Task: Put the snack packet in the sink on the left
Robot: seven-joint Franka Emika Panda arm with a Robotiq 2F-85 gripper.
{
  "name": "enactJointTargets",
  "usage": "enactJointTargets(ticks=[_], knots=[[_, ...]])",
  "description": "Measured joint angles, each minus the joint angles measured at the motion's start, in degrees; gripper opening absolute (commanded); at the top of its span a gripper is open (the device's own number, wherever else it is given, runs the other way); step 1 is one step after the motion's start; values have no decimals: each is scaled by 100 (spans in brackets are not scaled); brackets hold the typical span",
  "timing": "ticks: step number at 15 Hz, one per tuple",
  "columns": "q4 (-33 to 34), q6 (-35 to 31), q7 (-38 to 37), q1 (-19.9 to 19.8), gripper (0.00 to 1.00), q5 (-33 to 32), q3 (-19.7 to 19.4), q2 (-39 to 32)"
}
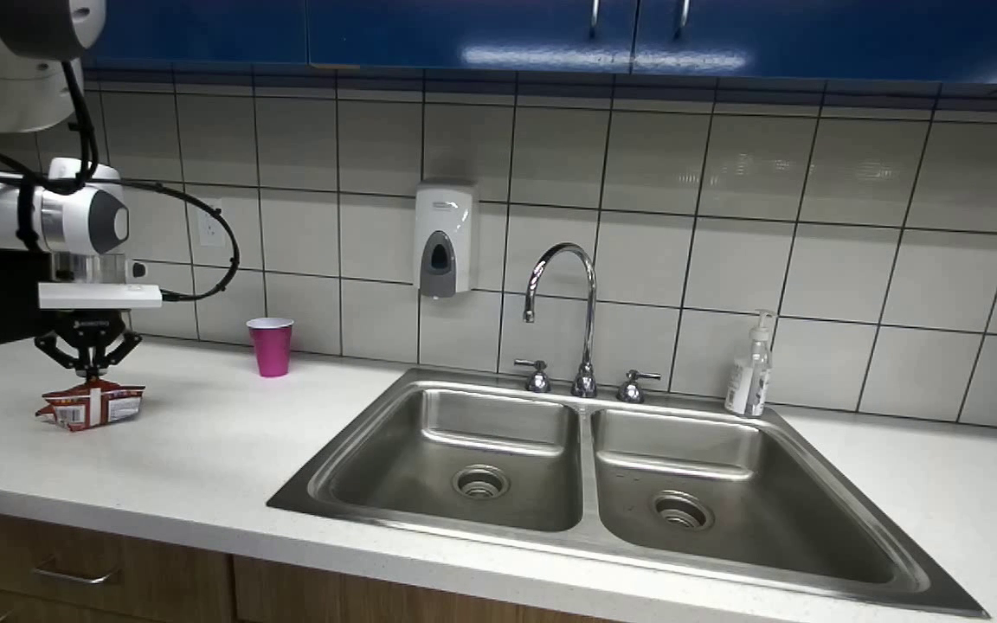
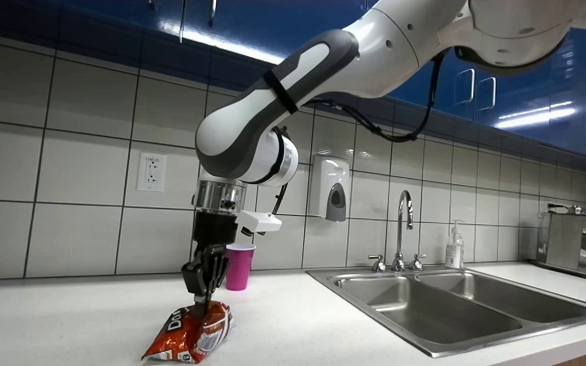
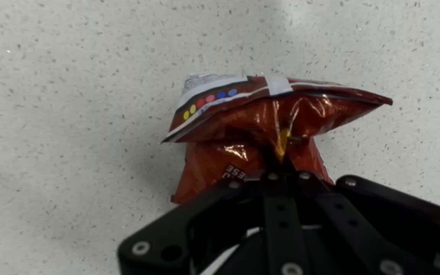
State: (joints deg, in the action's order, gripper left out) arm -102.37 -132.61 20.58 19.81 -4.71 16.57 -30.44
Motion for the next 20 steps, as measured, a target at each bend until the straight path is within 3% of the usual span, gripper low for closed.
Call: enactJointTargets(ticks=[8, 15, 20], knots=[[-4, 0, -8, -64, 0, 176, 34, 161], [-326, 27, -5, -452, 0, 513, 55, 1210], [-839, 37, -5, -778, 0, 545, -146, 1790]])
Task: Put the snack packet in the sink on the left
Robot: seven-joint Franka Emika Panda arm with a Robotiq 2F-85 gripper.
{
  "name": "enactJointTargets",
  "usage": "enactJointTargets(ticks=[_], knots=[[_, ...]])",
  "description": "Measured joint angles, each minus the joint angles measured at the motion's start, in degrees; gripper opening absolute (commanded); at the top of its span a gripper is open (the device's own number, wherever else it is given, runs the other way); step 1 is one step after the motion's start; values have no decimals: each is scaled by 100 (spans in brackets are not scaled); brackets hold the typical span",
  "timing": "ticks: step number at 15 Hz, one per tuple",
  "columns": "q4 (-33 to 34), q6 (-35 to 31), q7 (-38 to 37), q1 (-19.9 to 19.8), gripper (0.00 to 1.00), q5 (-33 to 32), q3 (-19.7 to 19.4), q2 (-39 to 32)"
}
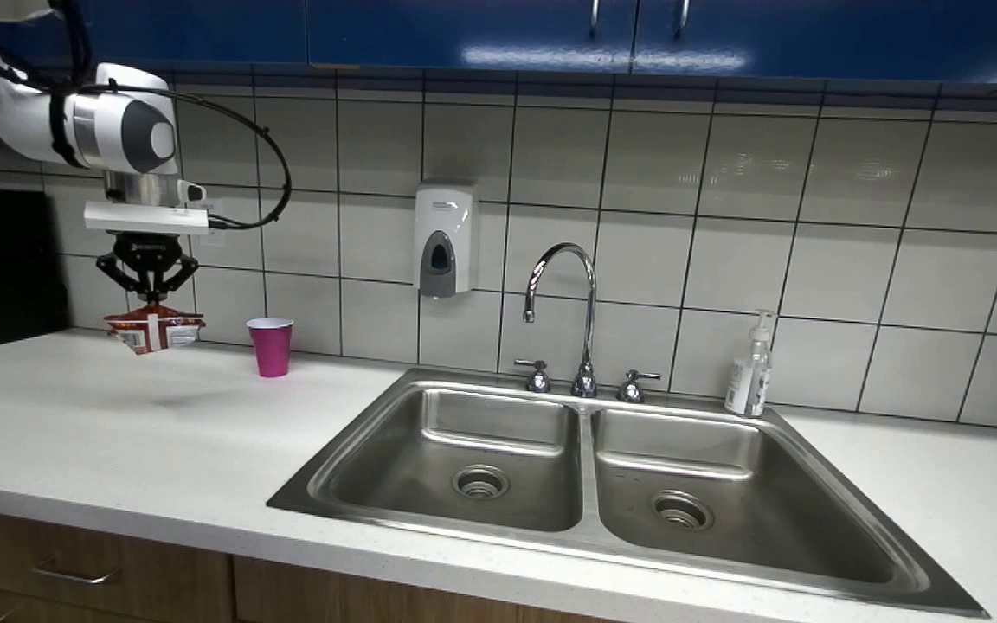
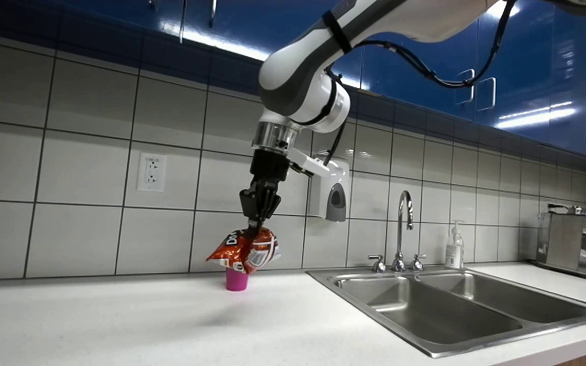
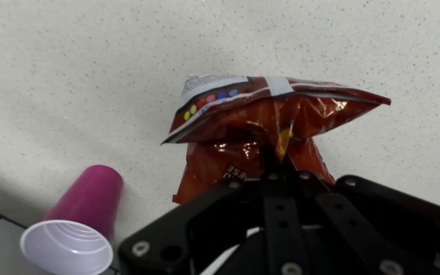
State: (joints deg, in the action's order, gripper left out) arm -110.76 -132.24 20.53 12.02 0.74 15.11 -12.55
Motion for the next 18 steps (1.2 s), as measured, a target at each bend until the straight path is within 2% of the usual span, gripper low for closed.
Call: enactJointTargets(ticks=[12, 18], knots=[[-1144, 84, 6, -630, 0, -25, -968, 1245], [-1466, 97, 8, -884, 0, -203, -1405, 1556]])
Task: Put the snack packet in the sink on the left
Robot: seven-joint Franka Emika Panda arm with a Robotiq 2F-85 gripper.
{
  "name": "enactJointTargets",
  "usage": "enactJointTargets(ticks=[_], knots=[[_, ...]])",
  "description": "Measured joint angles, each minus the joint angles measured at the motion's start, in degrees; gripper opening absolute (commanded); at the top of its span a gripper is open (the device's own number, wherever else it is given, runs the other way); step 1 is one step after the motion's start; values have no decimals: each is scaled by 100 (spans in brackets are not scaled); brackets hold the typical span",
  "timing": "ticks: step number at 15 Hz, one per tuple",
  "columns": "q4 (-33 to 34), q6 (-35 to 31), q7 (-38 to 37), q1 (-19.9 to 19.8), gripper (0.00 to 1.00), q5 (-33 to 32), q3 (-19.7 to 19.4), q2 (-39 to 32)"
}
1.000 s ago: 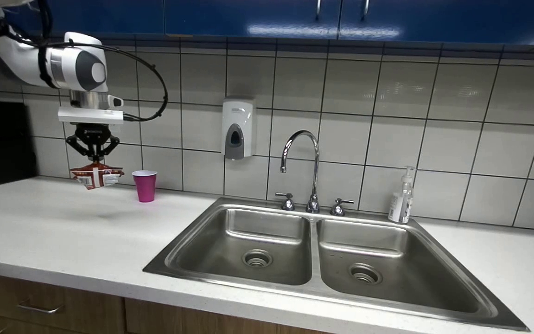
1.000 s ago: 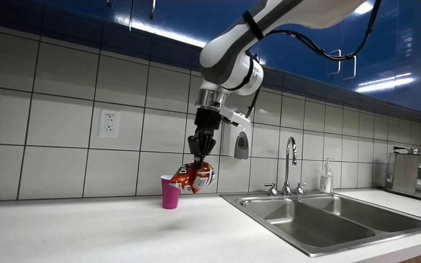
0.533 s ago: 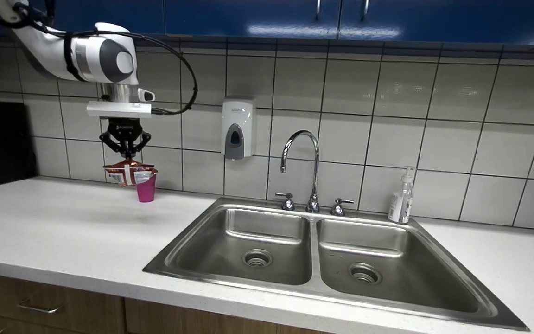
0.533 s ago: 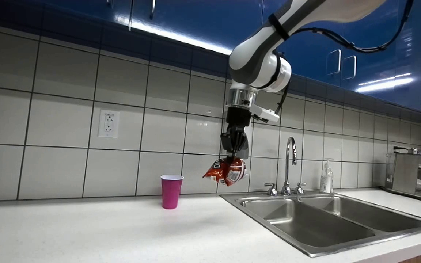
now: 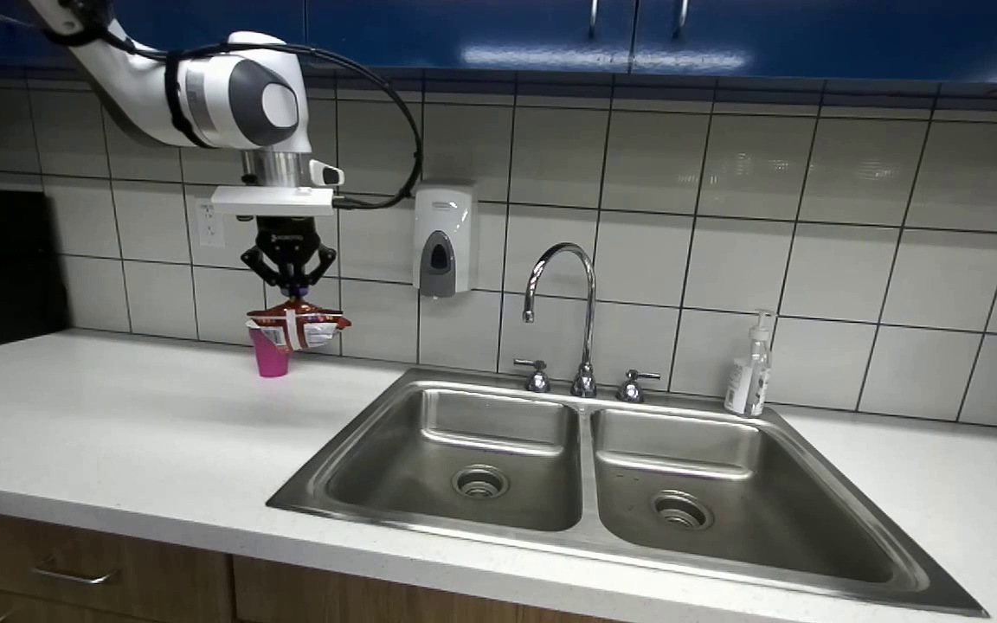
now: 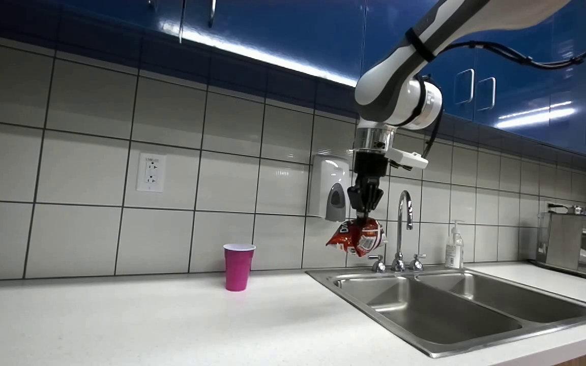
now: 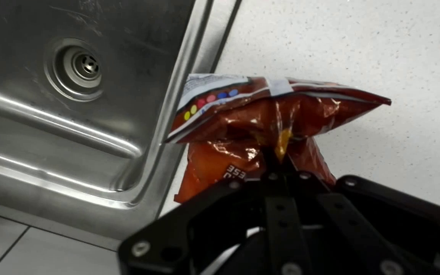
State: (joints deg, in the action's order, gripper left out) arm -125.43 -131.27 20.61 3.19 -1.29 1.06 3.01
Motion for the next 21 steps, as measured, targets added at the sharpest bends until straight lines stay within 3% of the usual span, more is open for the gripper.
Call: enactJointTargets(ticks=[10, 21], knots=[[230, -48, 847, -679, 0, -39, -763, -528], [1203, -60, 1347, -1178, 0, -35, -844, -1978]])
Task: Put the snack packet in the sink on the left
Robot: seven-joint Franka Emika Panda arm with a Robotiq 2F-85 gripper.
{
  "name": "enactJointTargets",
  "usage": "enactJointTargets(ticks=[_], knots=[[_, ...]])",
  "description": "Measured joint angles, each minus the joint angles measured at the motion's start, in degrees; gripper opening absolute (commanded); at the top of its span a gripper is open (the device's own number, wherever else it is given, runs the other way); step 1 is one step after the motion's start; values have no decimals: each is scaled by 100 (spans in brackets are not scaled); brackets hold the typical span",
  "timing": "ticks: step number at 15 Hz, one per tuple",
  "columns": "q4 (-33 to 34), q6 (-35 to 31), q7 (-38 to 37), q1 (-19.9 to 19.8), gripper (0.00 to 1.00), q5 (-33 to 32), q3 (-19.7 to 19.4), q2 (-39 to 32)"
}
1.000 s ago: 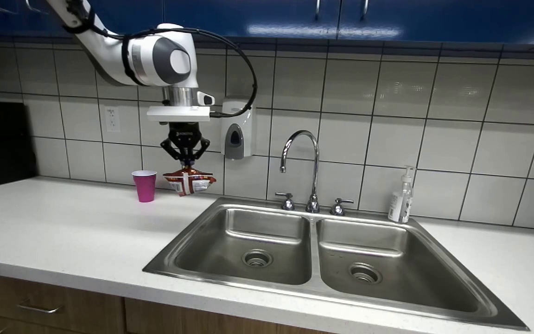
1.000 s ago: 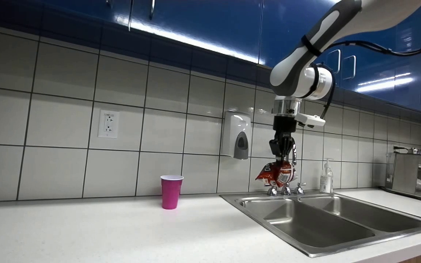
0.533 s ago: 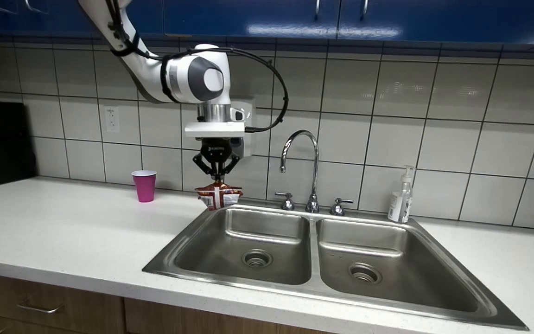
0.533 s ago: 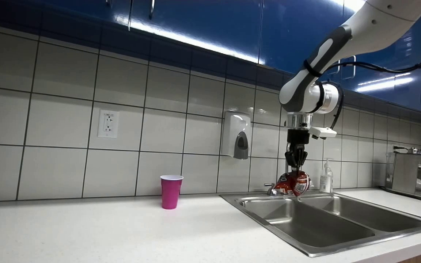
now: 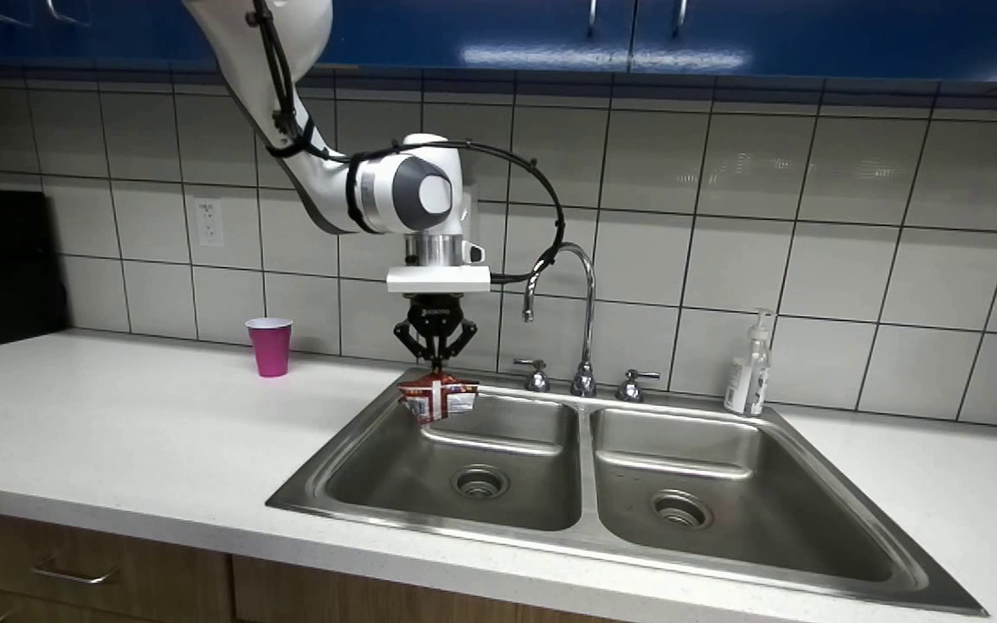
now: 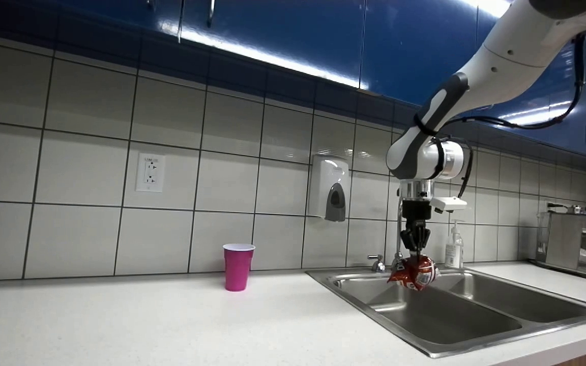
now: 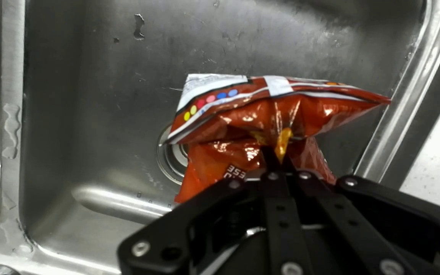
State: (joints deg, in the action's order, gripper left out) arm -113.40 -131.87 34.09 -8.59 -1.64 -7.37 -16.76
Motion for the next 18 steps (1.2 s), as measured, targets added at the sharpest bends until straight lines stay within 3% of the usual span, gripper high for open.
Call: enactJointTargets(ticks=[18], knots=[[1154, -21, 51, -338, 0, 0, 303, -2053]])
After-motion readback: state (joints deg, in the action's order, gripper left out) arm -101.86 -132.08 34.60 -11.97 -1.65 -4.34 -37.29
